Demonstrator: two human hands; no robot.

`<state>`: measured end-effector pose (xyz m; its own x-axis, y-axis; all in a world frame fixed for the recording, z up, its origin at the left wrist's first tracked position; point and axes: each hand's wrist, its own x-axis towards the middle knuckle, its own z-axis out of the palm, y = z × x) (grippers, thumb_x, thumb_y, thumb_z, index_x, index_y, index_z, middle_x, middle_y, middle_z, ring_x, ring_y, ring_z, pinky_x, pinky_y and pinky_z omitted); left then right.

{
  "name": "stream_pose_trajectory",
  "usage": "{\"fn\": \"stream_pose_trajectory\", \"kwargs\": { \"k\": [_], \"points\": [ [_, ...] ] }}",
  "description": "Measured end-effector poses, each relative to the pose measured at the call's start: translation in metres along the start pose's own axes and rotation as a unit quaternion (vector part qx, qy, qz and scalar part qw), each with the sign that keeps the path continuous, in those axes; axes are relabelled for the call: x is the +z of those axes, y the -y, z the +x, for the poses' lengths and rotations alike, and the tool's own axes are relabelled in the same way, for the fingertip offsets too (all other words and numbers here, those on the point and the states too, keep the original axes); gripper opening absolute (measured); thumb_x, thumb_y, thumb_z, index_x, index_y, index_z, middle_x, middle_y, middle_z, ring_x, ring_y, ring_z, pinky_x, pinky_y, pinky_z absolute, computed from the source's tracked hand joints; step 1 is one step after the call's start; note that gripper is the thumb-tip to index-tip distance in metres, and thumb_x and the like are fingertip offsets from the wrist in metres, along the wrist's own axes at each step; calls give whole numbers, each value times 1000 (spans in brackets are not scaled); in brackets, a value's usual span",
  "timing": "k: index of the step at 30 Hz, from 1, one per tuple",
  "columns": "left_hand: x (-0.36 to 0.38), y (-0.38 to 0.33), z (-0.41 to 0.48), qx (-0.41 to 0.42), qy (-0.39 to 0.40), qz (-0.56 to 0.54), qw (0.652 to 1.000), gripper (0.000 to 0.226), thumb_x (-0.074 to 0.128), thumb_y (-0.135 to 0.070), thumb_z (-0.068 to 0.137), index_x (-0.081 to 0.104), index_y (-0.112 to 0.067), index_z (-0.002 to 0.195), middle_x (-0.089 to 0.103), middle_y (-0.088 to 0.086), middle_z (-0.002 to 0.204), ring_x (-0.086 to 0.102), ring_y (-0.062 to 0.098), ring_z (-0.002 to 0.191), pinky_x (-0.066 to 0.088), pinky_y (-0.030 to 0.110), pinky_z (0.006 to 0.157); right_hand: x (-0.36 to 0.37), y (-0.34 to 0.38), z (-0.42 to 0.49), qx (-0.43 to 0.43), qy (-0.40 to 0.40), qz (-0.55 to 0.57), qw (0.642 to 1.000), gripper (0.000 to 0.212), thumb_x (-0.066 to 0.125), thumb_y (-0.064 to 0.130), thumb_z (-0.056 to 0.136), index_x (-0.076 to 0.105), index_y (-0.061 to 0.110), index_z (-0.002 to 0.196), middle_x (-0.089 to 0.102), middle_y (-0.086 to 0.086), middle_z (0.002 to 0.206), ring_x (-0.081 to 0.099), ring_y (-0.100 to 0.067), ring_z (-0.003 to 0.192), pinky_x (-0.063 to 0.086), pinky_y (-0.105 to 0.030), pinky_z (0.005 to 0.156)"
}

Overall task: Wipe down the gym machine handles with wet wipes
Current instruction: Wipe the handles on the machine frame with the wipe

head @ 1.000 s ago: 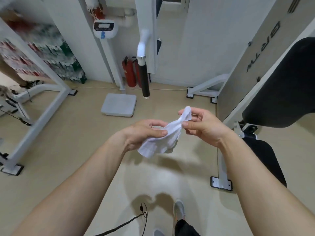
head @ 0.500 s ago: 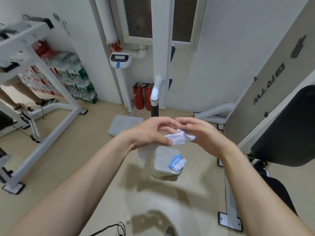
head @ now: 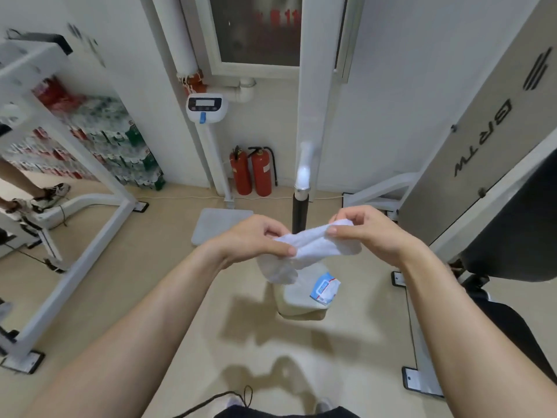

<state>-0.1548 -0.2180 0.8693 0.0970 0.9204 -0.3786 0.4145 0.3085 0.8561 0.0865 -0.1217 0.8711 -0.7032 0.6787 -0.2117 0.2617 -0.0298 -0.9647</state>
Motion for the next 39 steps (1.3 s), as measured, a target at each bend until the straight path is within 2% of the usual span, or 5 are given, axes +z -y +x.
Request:
{"fn": "stream_pose_trajectory", "kwargs": {
  "k": [7, 10, 15, 25, 39],
  "points": [
    [-10, 31, 31, 4, -96, -312, 945, 32, 79, -16, 73, 66, -9, 101, 71, 13, 99, 69, 27, 87, 58, 36, 76, 13, -30, 18, 14, -133, 107, 985, 27, 68, 22, 93, 56, 18, 69, 51, -2, 62, 43, -16, 54, 31, -23, 51],
    [-5, 38, 47, -10, -182, -247, 952, 52, 85, -30, 69, 64, -13, 113, 72, 13, 116, 70, 30, 106, 58, 47, 92, 10, -36, 20, 24, -119, 163, 979, 12, 62, 4, 95, 58, 13, 88, 61, 3, 66, 52, -11, 54, 41, -20, 49],
    [1, 36, 62, 48, -238, -156, 957, 22, 72, -4, 89, 61, -21, 99, 67, -3, 94, 61, 3, 78, 44, 19, 66, -7, -43, 32, 17, -200, 115, 973, 11, 69, 9, 78, 65, 14, 87, 65, 13, 70, 56, -3, 60, 41, -16, 56],
    [16, 16, 84, 65, -379, -60, 921, 20, 72, -22, 86, 57, -34, 92, 66, -14, 83, 49, 1, 61, 41, 21, 63, 16, -39, 93, 40, -463, 1, 885, 15, 64, 18, 85, 70, 31, 82, 56, 13, 63, 49, -5, 58, 40, -24, 63],
    [16, 14, 98, 23, -310, -281, 908, 44, 77, -6, 84, 54, -21, 119, 66, 0, 116, 71, 22, 100, 58, 28, 82, 71, -25, 109, 11, -376, 287, 881, 15, 55, 6, 94, 65, 17, 95, 73, -8, 84, 66, -19, 75, 52, -36, 75]
  ]
}}
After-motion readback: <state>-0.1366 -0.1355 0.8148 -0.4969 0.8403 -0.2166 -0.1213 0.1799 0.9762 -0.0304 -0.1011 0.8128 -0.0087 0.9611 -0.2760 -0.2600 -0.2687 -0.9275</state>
